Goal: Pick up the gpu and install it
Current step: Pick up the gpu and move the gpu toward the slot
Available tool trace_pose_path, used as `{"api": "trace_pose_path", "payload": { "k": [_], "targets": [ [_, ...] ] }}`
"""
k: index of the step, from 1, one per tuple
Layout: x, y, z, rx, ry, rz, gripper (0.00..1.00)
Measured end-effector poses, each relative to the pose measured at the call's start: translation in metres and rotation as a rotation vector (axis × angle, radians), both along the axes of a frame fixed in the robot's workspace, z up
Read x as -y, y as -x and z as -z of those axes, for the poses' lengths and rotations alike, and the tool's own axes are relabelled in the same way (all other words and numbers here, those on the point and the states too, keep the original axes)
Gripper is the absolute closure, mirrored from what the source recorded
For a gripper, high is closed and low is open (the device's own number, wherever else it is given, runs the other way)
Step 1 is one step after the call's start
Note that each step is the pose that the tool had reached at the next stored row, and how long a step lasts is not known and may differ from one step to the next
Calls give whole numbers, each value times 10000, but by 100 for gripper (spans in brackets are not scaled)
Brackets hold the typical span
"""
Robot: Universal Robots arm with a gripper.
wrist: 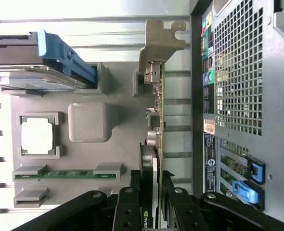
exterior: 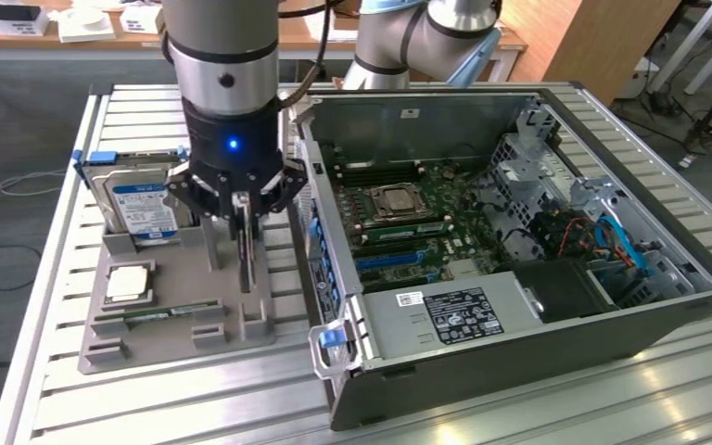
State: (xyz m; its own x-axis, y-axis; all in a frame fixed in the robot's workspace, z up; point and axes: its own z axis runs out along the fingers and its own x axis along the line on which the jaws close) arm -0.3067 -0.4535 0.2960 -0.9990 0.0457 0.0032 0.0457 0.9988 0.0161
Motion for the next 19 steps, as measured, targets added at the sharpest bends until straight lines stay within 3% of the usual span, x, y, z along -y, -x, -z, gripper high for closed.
{"api": "trace_pose_path", "payload": {
  "k": [19],
  "targets": [
    [0, 0, -865, 1, -1, 0, 73]
  ]
}}
